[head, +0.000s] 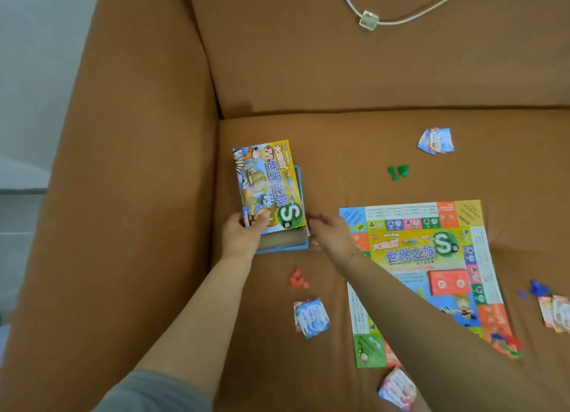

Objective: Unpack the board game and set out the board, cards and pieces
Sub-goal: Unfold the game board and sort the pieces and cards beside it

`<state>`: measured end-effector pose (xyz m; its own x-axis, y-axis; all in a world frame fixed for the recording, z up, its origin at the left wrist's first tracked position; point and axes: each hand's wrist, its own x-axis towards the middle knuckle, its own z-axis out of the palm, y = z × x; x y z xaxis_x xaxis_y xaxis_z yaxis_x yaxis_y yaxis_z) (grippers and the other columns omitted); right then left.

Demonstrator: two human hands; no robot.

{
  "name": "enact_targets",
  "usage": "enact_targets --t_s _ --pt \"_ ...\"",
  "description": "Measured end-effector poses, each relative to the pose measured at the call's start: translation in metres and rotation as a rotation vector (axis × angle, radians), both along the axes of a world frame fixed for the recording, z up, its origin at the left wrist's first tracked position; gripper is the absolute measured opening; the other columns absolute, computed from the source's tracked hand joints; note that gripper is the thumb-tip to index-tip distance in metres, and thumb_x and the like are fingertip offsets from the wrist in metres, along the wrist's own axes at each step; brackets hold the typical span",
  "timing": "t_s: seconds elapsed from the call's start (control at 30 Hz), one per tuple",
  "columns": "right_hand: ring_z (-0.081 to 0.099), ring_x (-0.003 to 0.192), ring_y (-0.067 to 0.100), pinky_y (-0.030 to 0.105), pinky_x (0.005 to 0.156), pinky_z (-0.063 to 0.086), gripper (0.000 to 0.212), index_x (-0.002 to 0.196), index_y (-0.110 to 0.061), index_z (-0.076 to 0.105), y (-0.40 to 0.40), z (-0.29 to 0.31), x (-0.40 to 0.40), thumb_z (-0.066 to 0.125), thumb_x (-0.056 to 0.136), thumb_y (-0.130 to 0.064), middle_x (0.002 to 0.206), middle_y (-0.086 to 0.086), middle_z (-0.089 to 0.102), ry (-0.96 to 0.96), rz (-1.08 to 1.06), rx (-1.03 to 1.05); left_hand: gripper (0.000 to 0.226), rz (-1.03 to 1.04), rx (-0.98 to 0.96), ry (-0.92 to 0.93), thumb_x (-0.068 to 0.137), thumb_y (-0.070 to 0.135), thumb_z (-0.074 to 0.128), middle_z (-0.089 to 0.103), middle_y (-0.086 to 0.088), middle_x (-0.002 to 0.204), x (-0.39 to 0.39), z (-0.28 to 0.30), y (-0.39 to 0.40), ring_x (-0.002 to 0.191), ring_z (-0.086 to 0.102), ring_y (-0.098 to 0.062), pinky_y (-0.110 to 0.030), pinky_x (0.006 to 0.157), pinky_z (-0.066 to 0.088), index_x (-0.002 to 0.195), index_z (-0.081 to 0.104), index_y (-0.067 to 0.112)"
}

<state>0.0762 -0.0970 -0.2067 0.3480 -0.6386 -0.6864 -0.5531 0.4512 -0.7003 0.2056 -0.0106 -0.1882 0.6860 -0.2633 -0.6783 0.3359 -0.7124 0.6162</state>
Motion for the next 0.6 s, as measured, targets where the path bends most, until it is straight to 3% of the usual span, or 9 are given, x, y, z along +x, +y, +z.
enact_targets --t_s 0.1,0.13,0.23,0.3,0.43,0.6 --pt "0.066 0.096 0.036 0.052 0.089 0.052 0.024 0.093 -0.027 0.067 0.006 -0.009 0.002 0.047 0.087 -0.017 0.096 0.013 0.073 0.021 -0.093 0.009 0.033 0.041 -0.075 -0.013 0.085 0.03 0.069 0.063 -0.002 0.099 0.008 0.001 0.007 0.089 0.057 -0.018 -0.027 0.077 0.042 0.109 0.06 0.01" --pt "0.066 0.095 0.034 0.051 0.088 0.052 0.023 0.095 -0.027 0.068 0.008 -0.011 0.003 0.048 0.085 -0.02 0.096 0.012 0.072 0.029 -0.11 0.001 0.036 0.056 -0.085 -0.031 0.085 0.029 0.069 0.063 -0.003 0.103 0.012 0.003 0.009 0.091 0.058 -0.017 -0.027 0.077 0.042 0.113 0.058 0.008" --pt "0.06 0.082 0.02 0.03 0.075 0.052 0.028 0.115 -0.01 0.063 0.013 -0.005 0.01 0.055 0.088 -0.014 0.089 0.003 0.065 0.043 -0.125 -0.051 0.038 0.069 -0.112 -0.078 0.089 0.026 0.065 0.06 -0.001 0.105 0.026 0.01 0.013 0.091 0.056 -0.016 -0.025 0.076 0.04 0.119 0.052 0.007" --pt "0.052 0.074 0.015 0.02 0.063 0.043 0.03 0.116 -0.004 0.059 0.017 -0.006 0.016 0.062 0.087 -0.012 0.076 0.0 0.055 0.044 -0.123 -0.089 0.039 0.016 -0.125 -0.1 0.09 0.026 0.062 0.059 -0.002 0.107 0.03 0.013 0.013 0.092 0.055 -0.017 -0.025 0.077 0.039 0.122 0.05 0.006" --pt "0.05 0.068 0.015 0.024 0.059 0.041 0.037 0.113 -0.002 0.056 0.024 -0.012 0.025 0.071 0.082 -0.015 0.07 -0.002 0.048 0.081 -0.133 -0.134 0.037 -0.069 -0.107 -0.111 0.092 0.027 0.06 0.059 -0.004 0.106 0.031 0.015 0.014 0.091 0.054 -0.019 -0.025 0.078 0.038 0.119 0.05 0.005" --pt "0.05 0.065 0.012 0.019 0.052 0.036 0.02 0.106 -0.006 0.059 0.021 -0.014 0.02 0.062 0.087 -0.009 0.066 -0.003 0.05 0.17 -0.045 -0.26 0.039 -0.051 -0.132 -0.054 0.092 0.029 0.06 0.059 -0.003 0.109 0.033 0.016 0.017 0.095 0.056 -0.019 -0.027 0.08 0.041 0.121 0.05 0.005"
